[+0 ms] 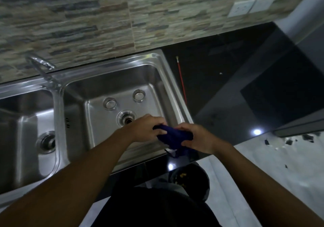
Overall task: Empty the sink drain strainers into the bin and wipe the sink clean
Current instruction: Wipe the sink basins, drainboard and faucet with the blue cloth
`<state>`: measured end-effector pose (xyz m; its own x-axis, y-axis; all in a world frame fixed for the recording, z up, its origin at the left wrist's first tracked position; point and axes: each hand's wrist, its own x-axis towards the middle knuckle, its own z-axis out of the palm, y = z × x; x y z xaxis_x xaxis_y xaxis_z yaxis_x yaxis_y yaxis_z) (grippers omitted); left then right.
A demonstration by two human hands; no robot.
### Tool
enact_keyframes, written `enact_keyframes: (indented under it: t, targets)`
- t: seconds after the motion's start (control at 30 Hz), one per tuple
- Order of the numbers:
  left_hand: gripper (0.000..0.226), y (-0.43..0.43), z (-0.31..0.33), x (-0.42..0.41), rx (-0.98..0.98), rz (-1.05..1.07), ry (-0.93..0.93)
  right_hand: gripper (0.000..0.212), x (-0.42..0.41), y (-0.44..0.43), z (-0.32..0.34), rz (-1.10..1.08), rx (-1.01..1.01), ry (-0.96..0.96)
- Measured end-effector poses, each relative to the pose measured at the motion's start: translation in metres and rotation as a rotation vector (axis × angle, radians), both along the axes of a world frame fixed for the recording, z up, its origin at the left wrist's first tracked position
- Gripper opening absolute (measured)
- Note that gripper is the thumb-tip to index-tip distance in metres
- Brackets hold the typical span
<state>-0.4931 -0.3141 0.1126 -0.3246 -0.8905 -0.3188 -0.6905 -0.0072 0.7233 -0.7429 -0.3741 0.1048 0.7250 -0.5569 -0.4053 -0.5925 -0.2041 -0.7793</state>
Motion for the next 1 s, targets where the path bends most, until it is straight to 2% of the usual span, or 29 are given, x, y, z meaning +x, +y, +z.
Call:
enact_keyframes:
  t: [0.13, 0.23, 0.33, 0.43, 0.5, 0.57, 0.67, 0.7, 0.77, 0.87, 1.0]
  targets:
    - [0.017, -0.025, 0.017, -0.026, -0.044, -0.093, -0.095, 0.053, -0.034, -0.014, 0.013, 0.155, -0.188, 0.122]
    - [0.024, -0.046, 0.028, -0.047, -0.127, -0.12, -0.174, 0.043, -0.05, -0.04, 0.028, 0.19, -0.335, 0.206]
    - [0.029, -0.067, 0.037, -0.064, -0.232, -0.088, -0.191, 0.044, -0.065, -0.071, 0.048, 0.15, -0.518, 0.199]
    - [0.037, -0.083, 0.039, -0.074, -0.344, 0.008, -0.181, 0.057, -0.081, -0.088, 0.056, 0.028, -0.775, 0.172]
    - [0.044, -0.089, 0.034, -0.082, -0.432, 0.055, -0.2, 0.067, -0.088, -0.092, 0.054, 0.006, -0.885, 0.222]
    - [0.046, -0.087, 0.019, -0.094, -0.422, 0.054, -0.226, 0.069, -0.093, -0.091, 0.044, 0.054, -0.853, 0.342]
    - [0.05, -0.065, -0.018, -0.112, -0.209, 0.027, -0.27, 0.066, -0.097, -0.077, 0.018, 0.173, -0.642, 0.623]
    - [0.052, -0.054, -0.03, -0.116, -0.165, 0.027, -0.264, 0.065, -0.097, -0.071, 0.01, 0.168, -0.596, 0.651]
    - [0.051, -0.038, -0.049, -0.118, -0.154, 0.061, -0.22, 0.066, -0.091, -0.062, -0.002, 0.068, -0.59, 0.581]
    - [0.048, -0.033, -0.06, -0.117, -0.272, 0.101, -0.221, 0.065, -0.069, -0.058, -0.017, -0.092, -0.602, 0.431]
    - [0.052, -0.048, -0.061, -0.122, -0.369, 0.051, -0.333, 0.06, -0.052, -0.055, -0.044, -0.188, -0.51, 0.417]
